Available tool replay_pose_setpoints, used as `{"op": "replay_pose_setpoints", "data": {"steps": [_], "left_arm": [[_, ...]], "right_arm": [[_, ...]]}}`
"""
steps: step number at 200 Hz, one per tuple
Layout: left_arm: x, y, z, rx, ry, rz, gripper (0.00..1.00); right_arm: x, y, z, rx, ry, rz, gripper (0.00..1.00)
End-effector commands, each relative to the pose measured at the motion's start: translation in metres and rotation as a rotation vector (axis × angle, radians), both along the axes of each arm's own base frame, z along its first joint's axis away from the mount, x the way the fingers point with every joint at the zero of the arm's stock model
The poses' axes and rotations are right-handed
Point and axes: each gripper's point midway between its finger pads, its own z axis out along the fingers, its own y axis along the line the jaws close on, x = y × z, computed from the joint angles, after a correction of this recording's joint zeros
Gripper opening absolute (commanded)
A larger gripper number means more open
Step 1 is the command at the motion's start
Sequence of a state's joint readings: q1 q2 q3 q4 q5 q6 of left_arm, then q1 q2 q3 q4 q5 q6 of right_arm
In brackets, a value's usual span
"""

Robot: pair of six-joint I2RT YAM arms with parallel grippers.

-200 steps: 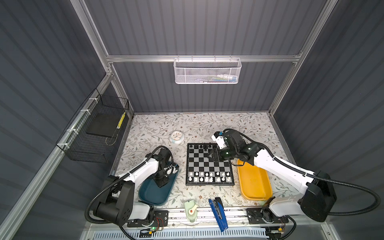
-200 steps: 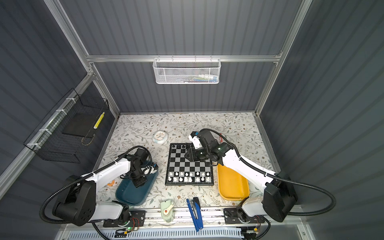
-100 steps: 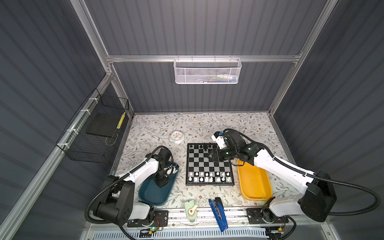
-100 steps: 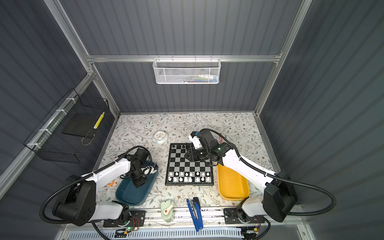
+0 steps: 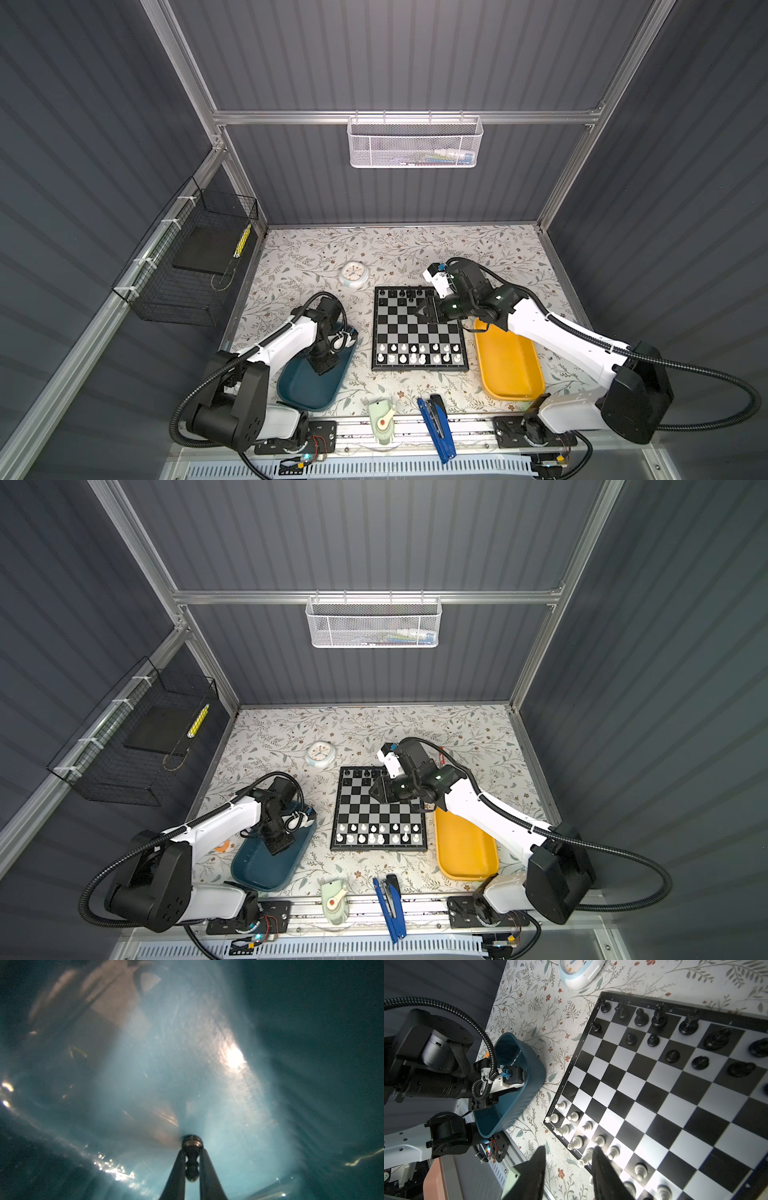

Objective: Set up the chess pieces on the board
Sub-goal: 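Close the left gripper on the black pawn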

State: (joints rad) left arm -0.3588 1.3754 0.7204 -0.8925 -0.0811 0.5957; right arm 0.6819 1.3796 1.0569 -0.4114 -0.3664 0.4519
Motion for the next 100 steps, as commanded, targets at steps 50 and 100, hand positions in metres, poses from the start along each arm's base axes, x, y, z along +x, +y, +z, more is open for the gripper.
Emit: {"op": "replay_pose_setpoints", "data": {"steps": [50, 100], "left_arm": [[0.001, 0.007, 0.005, 0.032, -0.004, -0.021, 0.10], [0.008, 0.007, 0.012, 0.040, -0.025, -0.023, 0.07]], "right_arm": [[0.001, 0.003, -0.005, -0.006, -0.001, 0.008, 0.39], [0.001, 0.003, -0.006, -0.005, 0.002, 0.009, 0.39]]}}
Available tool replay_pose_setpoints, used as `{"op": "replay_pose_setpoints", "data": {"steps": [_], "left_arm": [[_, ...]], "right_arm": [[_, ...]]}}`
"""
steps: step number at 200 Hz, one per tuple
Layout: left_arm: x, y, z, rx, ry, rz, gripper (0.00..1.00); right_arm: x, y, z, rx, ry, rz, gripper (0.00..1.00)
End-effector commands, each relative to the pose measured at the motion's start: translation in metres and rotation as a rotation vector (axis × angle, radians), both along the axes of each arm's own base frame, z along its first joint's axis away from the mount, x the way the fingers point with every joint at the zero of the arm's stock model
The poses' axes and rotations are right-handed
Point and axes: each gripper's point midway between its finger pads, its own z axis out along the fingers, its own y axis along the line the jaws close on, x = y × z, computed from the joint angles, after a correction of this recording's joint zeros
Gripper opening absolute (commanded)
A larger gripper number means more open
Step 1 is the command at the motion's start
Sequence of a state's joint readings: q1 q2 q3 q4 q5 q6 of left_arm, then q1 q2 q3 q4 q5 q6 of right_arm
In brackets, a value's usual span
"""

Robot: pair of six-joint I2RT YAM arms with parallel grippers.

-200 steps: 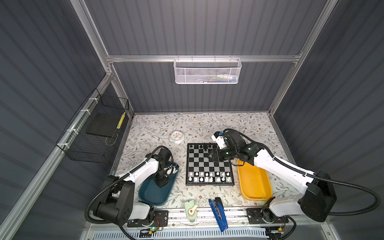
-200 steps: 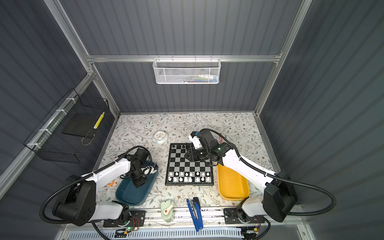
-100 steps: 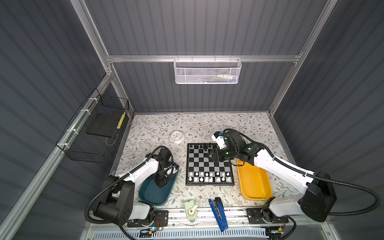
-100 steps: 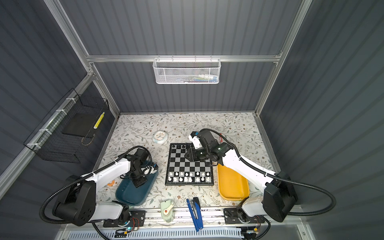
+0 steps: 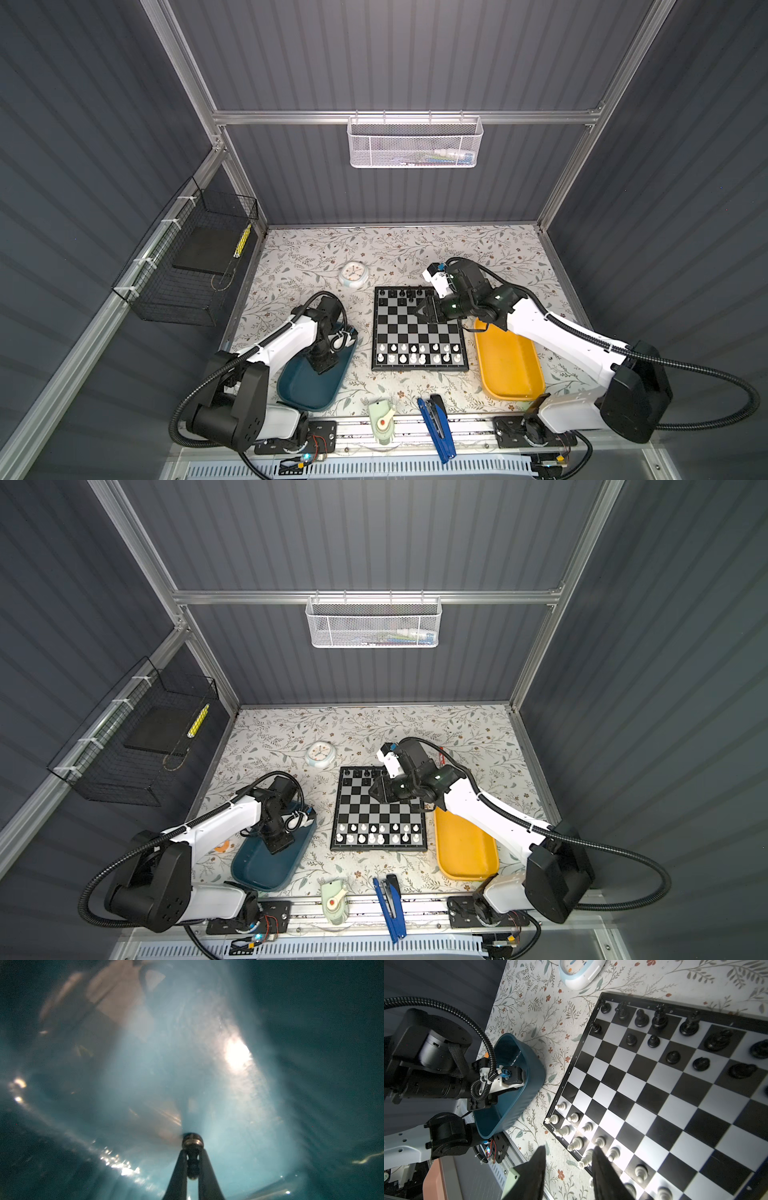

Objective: Set up the chess pieces on the board
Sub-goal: 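Close the left gripper on the black pawn, then lift the black pawn with the left gripper and carry it to the board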

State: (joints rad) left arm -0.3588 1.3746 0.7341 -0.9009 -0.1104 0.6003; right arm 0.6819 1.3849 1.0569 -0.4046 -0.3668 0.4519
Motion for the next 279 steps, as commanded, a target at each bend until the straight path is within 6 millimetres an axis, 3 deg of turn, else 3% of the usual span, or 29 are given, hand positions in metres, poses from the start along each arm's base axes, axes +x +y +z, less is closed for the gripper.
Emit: {"op": "replay_pose_setpoints", "data": {"steps": [1, 86, 279], "left_arm": [[0.005, 0.003, 0.009, 0.015, -0.010, -0.016, 0.07], [0.006, 0.002, 0.013, 0.023, 0.007, -0.019, 0.04], [0.025, -0.007, 0.046, 0.003, -0.011, -0.040, 0.04]], "right_arm": [[0.000, 0.002, -0.005, -0.006, 0.003, 0.009, 0.39], [-0.001, 0.001, -0.007, -0.007, 0.009, 0.007, 0.39], [-0.001, 0.006, -0.004, 0.010, -0.003, 0.013, 0.39]]}}
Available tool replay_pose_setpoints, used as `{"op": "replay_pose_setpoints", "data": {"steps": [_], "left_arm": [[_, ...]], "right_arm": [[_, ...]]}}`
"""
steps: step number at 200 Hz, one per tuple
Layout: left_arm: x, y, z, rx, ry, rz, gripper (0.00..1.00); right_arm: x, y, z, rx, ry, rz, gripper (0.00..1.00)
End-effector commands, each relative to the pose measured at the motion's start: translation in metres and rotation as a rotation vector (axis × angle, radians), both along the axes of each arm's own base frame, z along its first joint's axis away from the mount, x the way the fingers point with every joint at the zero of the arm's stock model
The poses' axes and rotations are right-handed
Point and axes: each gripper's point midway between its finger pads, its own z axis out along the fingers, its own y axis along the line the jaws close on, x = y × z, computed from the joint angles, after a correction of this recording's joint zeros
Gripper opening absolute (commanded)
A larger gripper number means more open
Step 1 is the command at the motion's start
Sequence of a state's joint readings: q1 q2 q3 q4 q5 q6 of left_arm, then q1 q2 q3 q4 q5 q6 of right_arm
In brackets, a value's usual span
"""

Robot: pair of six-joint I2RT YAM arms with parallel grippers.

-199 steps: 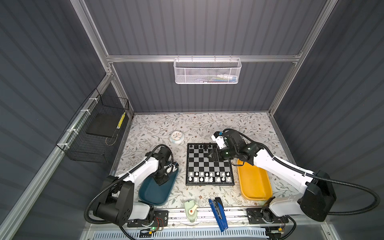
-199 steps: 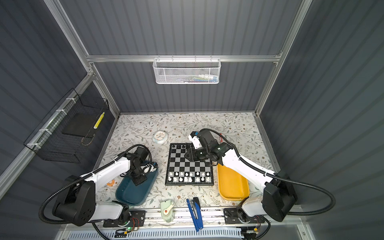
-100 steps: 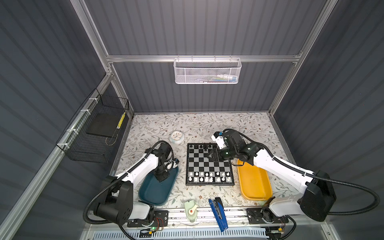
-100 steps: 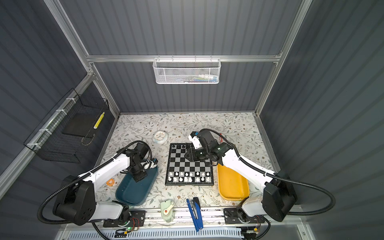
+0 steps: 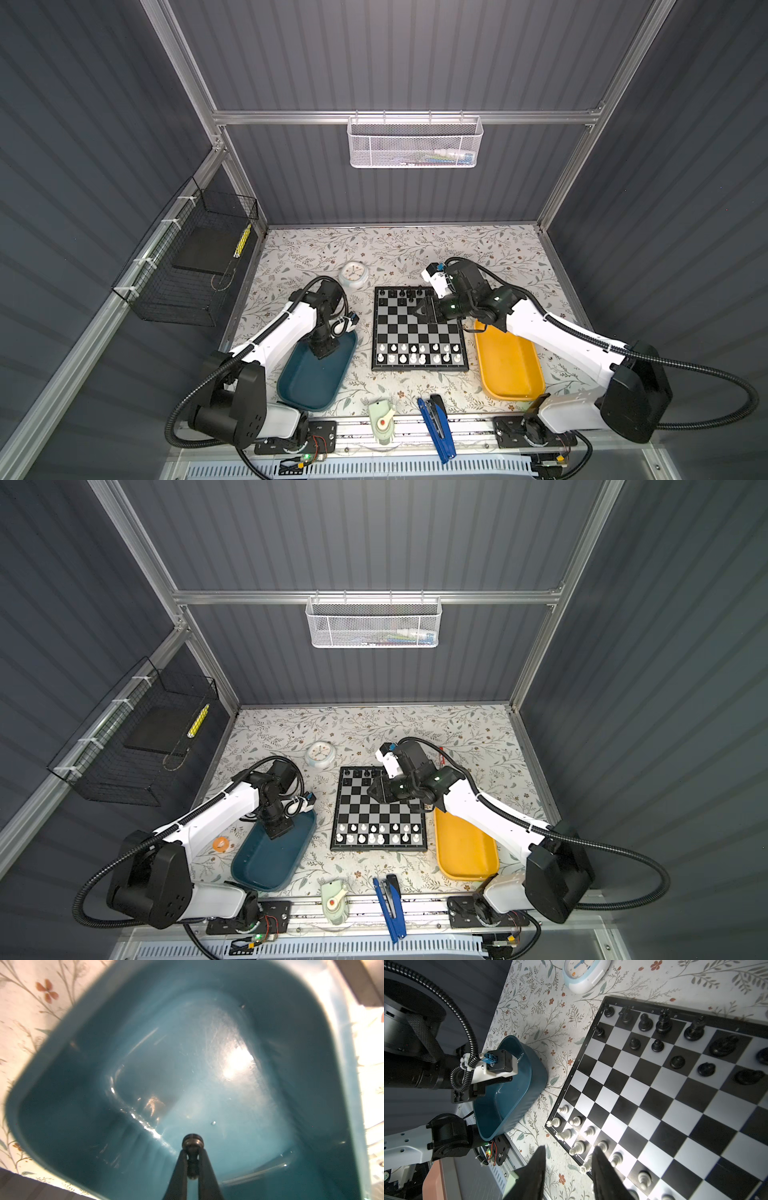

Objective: Set up the chess pieces on the board
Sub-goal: 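Lift the black pawn with the left gripper and carry it to the board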

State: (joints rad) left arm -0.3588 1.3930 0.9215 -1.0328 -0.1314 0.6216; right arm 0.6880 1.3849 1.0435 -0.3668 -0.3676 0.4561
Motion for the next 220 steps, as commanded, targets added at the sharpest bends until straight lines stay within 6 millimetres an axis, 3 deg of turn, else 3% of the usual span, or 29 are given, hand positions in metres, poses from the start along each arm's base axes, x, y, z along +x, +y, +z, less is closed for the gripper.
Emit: {"op": "replay_pose_setpoints", "data": {"steps": [1, 116, 220], "left_arm": [[-0.002, 0.000, 0.005, -0.002, 0.029, -0.019, 0.04], [0.014, -0.011, 0.023, -0.030, 0.020, -0.011, 0.04], [0.041, -0.025, 0.036, -0.064, -0.011, -0.019, 0.05]], "right_arm": [[-0.003, 0.001, -0.004, -0.006, 0.012, 0.009, 0.39], [-0.002, 0.002, -0.003, -0.013, 0.005, 0.014, 0.39], [-0.002, 0.000, -0.003, -0.016, 0.004, 0.007, 0.39]]}}
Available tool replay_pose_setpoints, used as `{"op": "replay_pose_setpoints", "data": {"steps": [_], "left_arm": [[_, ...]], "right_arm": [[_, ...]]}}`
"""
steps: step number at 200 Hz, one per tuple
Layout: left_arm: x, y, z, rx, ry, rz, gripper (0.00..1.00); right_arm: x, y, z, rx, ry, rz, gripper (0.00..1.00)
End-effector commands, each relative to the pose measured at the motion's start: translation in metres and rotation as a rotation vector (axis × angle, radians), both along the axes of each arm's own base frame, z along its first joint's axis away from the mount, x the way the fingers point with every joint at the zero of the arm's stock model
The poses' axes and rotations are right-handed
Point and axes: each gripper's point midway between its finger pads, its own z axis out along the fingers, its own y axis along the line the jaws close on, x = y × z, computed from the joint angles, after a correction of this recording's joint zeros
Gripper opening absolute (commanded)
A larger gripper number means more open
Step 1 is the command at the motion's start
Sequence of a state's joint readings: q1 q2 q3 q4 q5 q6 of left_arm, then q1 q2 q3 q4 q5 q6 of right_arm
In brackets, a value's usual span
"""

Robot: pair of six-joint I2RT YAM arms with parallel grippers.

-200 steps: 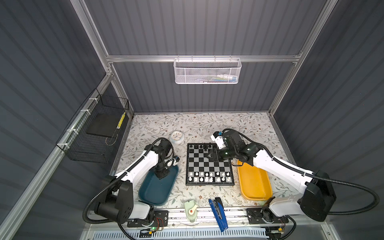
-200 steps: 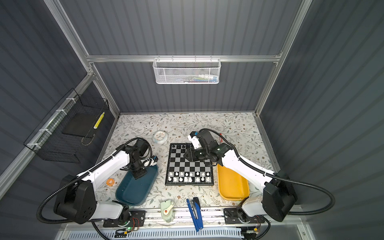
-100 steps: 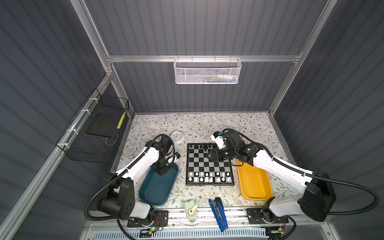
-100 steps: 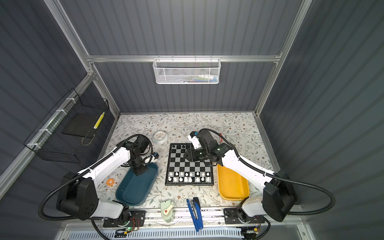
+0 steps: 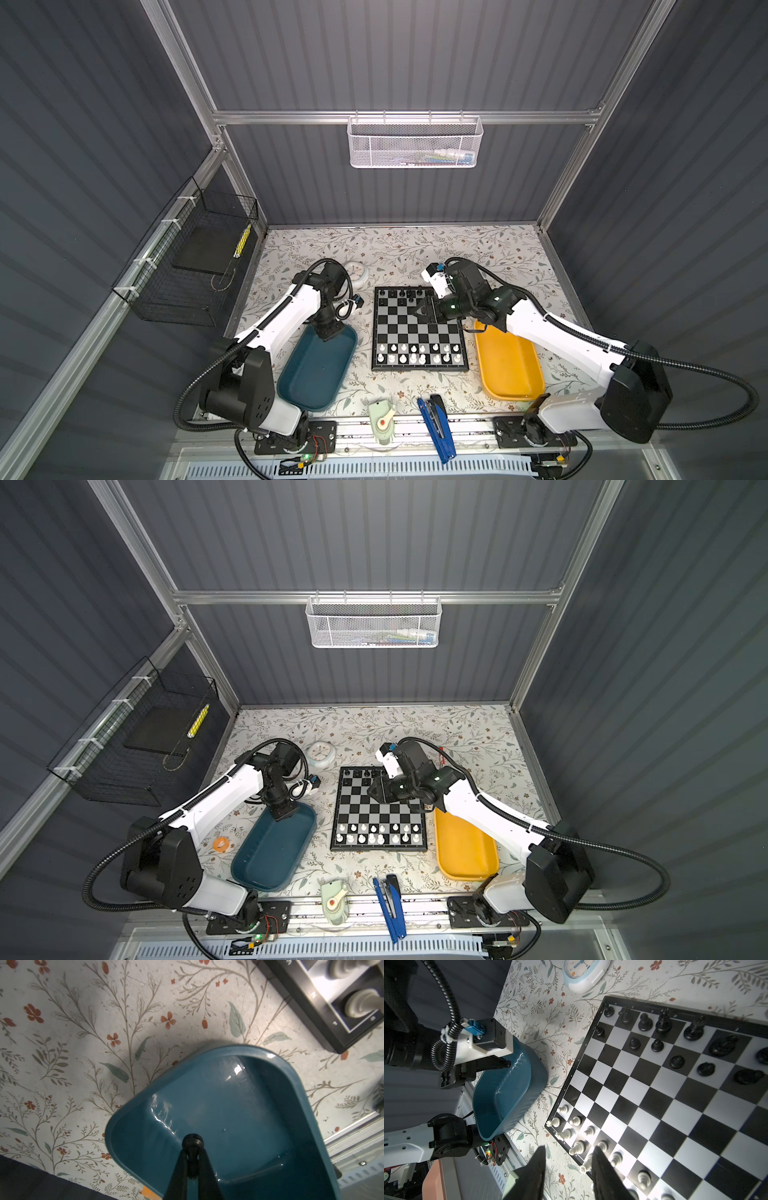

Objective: Set up the chess pieces on the board
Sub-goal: 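Lift the black pawn with the left gripper and carry it to the board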

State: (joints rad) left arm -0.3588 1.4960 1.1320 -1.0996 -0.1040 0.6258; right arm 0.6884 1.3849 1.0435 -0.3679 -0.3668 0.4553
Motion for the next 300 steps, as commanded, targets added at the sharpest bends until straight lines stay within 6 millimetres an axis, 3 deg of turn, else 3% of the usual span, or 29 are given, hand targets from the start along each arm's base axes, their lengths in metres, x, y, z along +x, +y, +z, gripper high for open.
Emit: {"op": "replay_pose_setpoints", "data": {"steps": [1, 87, 133, 142, 222, 300], "left_arm": [[0.004, -0.006, 0.006, -0.025, 0.017, -0.016, 0.05], [0.033, -0.030, 0.012, -0.054, -0.001, -0.047, 0.05], [0.049, -0.062, 0.013, -0.058, -0.023, -0.104, 0.05], [0.060, -0.074, 0.022, -0.073, -0.057, -0.117, 0.05], [0.108, -0.145, 0.023, -0.132, -0.088, -0.181, 0.05], [0.117, -0.172, 0.005, -0.141, -0.084, -0.205, 0.05]], "right_arm": [[-0.002, 0.000, -0.002, -0.015, 0.004, 0.007, 0.39], [-0.007, -0.007, 0.000, -0.028, 0.005, -0.005, 0.39], [-0.007, -0.017, 0.000, -0.051, -0.012, -0.040, 0.39], [-0.007, -0.018, 0.001, -0.055, -0.014, -0.043, 0.39], [-0.017, -0.033, 0.003, -0.064, -0.021, -0.075, 0.39], [-0.021, -0.042, 0.000, -0.074, -0.030, -0.099, 0.39]]}}
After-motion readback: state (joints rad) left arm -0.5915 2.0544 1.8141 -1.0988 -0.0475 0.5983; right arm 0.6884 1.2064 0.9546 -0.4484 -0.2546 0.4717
